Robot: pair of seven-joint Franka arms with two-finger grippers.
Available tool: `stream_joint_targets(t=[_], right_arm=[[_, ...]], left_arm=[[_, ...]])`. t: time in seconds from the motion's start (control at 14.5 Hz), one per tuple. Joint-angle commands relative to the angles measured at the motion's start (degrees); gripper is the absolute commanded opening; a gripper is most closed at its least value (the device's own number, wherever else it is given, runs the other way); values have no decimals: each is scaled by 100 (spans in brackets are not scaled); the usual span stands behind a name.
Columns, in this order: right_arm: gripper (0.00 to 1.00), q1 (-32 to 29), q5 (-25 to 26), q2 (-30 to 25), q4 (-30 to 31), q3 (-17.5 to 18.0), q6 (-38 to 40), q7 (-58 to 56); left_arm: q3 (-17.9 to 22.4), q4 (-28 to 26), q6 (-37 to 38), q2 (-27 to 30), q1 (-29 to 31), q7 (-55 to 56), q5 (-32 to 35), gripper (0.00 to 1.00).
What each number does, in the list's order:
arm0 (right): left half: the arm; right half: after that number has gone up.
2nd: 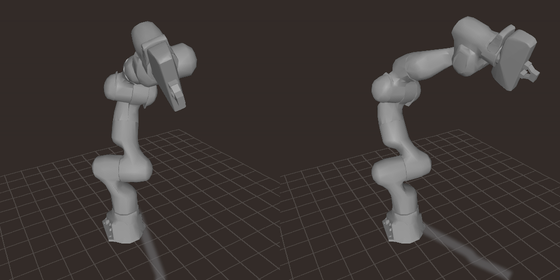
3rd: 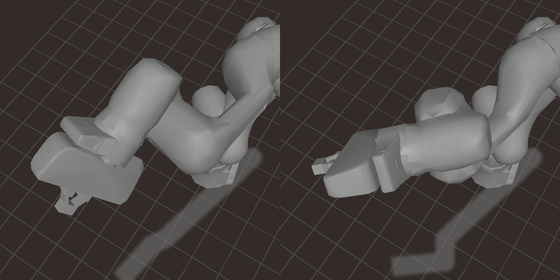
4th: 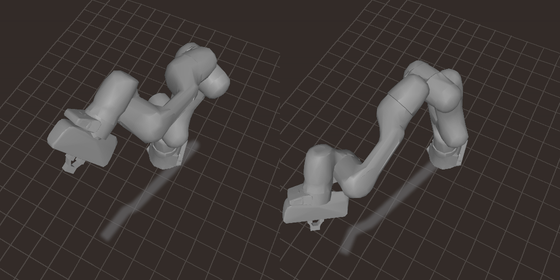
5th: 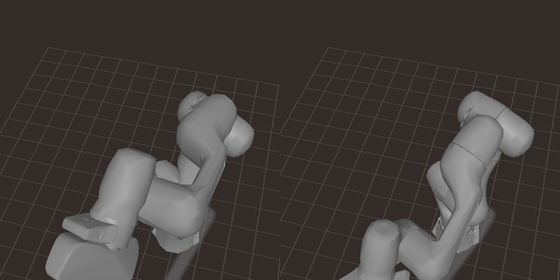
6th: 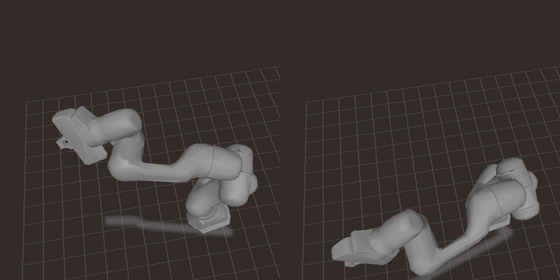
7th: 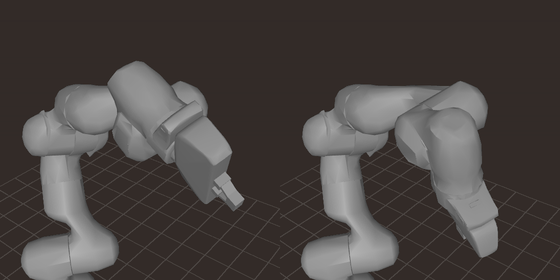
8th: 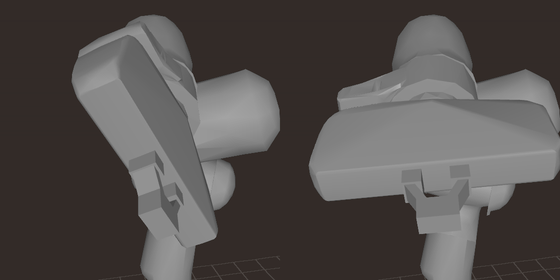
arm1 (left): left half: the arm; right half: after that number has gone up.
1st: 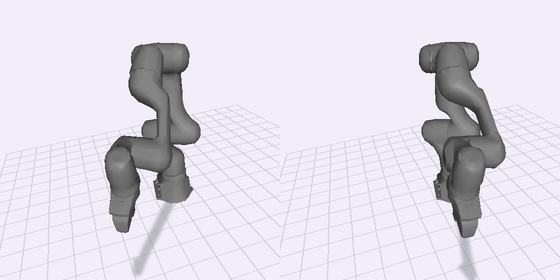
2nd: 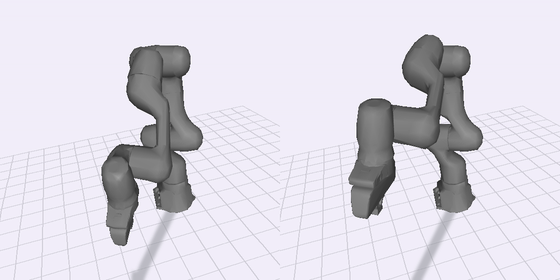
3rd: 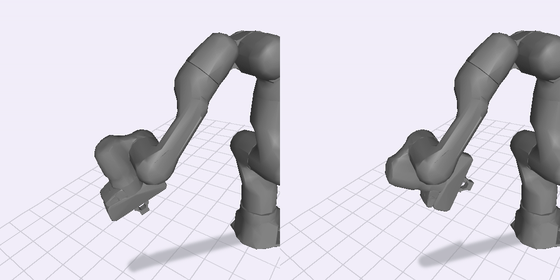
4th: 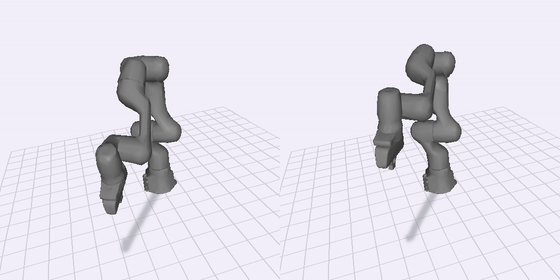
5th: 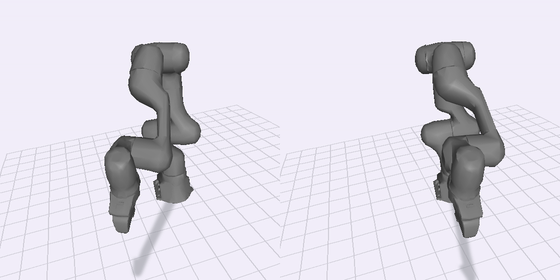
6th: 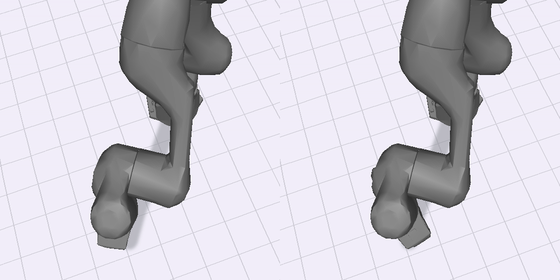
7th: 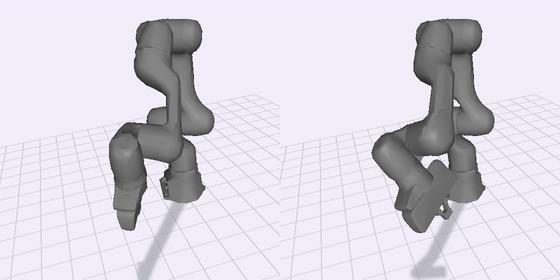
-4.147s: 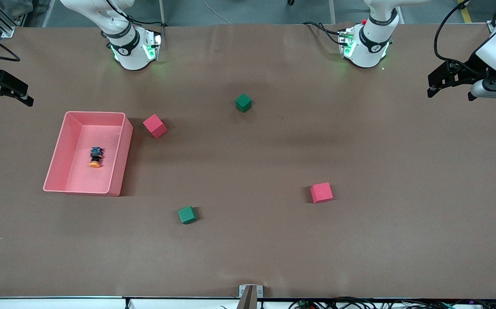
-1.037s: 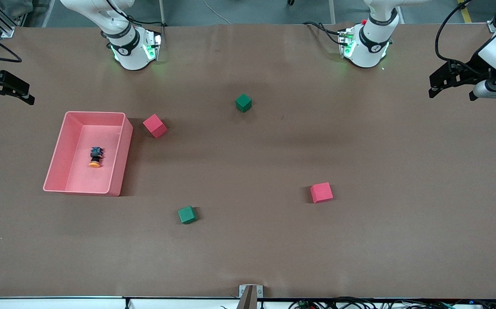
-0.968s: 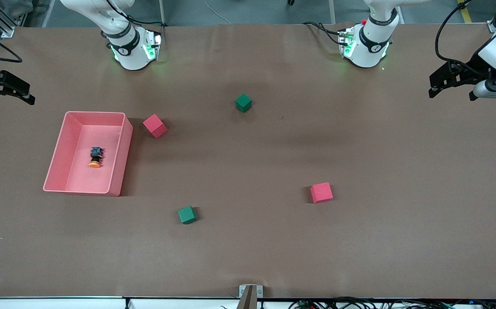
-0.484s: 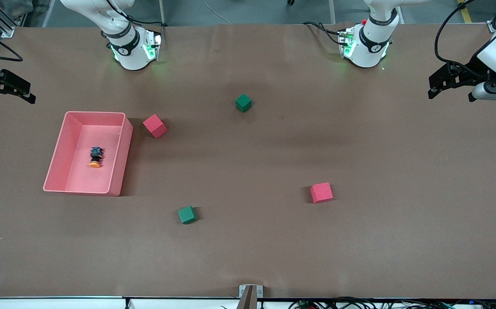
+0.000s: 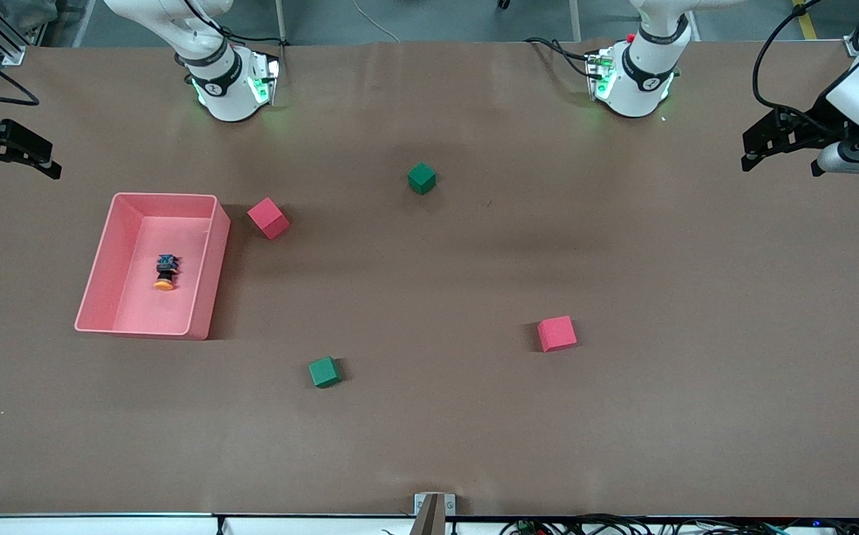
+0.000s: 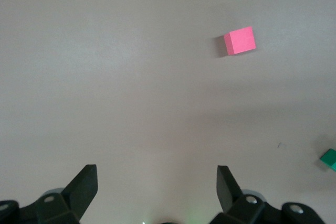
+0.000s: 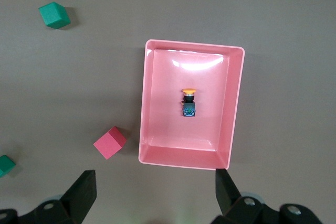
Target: Place and upright button with both arms
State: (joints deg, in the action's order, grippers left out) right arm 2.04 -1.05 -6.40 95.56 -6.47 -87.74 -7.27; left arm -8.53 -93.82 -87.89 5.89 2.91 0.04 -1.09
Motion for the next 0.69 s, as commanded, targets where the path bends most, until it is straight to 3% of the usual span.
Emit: stream_joint_targets(t=[0.0, 0.21, 0.62], right_arm=[[100, 69, 88, -177, 191, -39, -68, 50], [100, 34, 96, -116, 452, -39, -313, 42], [100, -107, 211, -98, 2349, -47, -2209, 42]], left_arm=[[-8, 48, -9, -17, 7, 57, -32, 100], [-8, 48, 0, -8, 7, 57, -41, 100], [-8, 56, -9, -8, -1, 66, -58, 100]])
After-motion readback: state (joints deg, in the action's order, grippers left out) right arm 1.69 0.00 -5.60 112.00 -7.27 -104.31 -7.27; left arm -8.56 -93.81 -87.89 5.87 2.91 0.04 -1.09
